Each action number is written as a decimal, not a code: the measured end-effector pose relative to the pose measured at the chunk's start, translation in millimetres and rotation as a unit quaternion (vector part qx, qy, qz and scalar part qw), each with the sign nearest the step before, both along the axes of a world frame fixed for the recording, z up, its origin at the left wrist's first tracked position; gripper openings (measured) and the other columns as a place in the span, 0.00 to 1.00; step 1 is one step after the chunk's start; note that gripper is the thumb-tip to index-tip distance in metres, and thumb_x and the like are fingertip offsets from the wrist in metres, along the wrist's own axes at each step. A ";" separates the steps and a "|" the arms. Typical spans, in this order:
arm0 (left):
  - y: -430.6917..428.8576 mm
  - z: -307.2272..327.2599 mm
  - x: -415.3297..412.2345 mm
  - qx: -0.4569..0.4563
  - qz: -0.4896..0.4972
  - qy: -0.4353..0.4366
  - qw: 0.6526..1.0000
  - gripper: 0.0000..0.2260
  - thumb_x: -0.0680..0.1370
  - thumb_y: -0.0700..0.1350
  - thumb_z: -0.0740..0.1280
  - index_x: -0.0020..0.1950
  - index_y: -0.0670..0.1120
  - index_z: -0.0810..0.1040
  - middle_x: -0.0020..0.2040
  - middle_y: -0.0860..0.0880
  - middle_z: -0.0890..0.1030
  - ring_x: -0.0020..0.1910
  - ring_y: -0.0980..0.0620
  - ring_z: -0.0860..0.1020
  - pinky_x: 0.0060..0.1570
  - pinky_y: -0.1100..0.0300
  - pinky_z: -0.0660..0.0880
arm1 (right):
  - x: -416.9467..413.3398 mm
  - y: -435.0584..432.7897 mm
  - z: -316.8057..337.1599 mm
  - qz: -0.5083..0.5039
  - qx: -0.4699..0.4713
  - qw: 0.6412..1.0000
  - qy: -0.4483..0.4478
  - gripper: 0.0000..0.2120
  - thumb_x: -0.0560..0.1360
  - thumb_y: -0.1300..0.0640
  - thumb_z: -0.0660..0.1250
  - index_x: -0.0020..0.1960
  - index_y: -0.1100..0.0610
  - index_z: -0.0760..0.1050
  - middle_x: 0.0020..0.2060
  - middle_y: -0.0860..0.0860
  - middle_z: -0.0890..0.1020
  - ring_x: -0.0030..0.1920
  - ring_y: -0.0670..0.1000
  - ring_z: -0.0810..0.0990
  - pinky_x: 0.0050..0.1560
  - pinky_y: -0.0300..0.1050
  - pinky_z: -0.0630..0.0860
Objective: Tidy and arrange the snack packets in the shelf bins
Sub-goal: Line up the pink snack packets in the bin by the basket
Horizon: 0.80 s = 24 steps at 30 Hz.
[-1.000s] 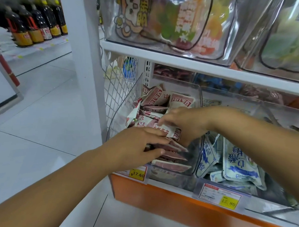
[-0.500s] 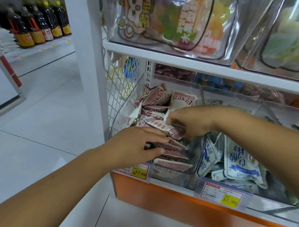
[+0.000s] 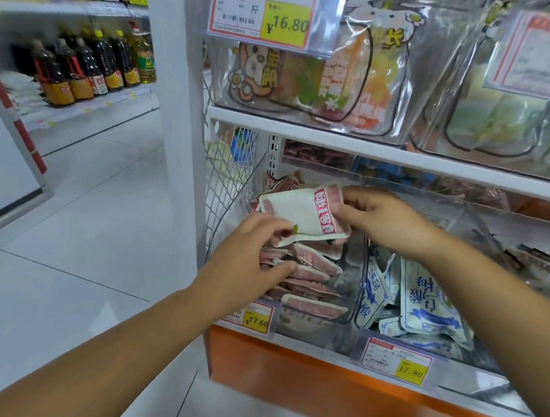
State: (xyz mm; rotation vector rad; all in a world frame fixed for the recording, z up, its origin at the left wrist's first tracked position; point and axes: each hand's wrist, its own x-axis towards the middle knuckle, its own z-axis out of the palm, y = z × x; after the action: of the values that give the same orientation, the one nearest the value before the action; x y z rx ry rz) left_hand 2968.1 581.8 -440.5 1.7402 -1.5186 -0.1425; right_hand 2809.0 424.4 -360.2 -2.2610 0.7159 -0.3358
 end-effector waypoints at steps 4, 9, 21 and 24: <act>-2.2 6.0 -6.5 -0.045 0.080 -0.116 0.989 0.36 0.66 0.56 0.77 0.71 0.54 0.67 0.66 0.54 0.63 0.65 0.56 0.62 0.64 0.60 0.64 | -11.8 23.4 -7.6 -0.022 0.167 0.977 -0.131 0.10 0.79 0.61 0.63 0.56 0.52 0.80 0.49 0.54 0.86 0.50 0.54 0.83 0.60 0.60 0.75; 1.4 21.2 -17.9 -0.057 0.034 0.001 0.998 0.20 0.77 0.47 0.68 0.68 0.56 0.72 0.59 0.57 0.79 0.55 0.61 0.75 0.53 0.64 0.73 | -18.3 41.6 1.0 -0.045 0.261 0.946 -0.189 0.16 0.79 0.52 0.62 0.64 0.56 0.70 0.44 0.58 0.85 0.38 0.60 0.83 0.40 0.53 0.82; 12.1 34.4 -19.9 0.088 -0.048 0.044 0.994 0.15 0.74 0.54 0.72 0.60 0.60 0.76 0.51 0.60 0.81 0.50 0.63 0.78 0.53 0.59 0.76 | -36.0 52.4 5.2 -0.067 -0.007 0.984 -0.167 0.06 0.70 0.58 0.75 0.44 0.51 0.81 0.38 0.49 0.84 0.35 0.44 0.80 0.37 0.41 0.78; 12.2 27.1 -6.4 0.122 -0.032 -0.025 0.992 0.16 0.75 0.52 0.71 0.62 0.59 0.75 0.54 0.62 0.78 0.52 0.64 0.75 0.55 0.61 0.75 | -44.4 46.4 8.2 -0.083 -0.097 0.985 -0.113 0.06 0.69 0.53 0.76 0.41 0.50 0.80 0.33 0.47 0.83 0.31 0.46 0.78 0.35 0.43 0.74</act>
State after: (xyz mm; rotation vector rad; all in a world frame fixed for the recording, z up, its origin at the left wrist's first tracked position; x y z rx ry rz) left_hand 2961.7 594.0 -413.3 1.8973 -1.6508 -0.3314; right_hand 2764.6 470.8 -352.0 -2.2985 0.7801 -0.7596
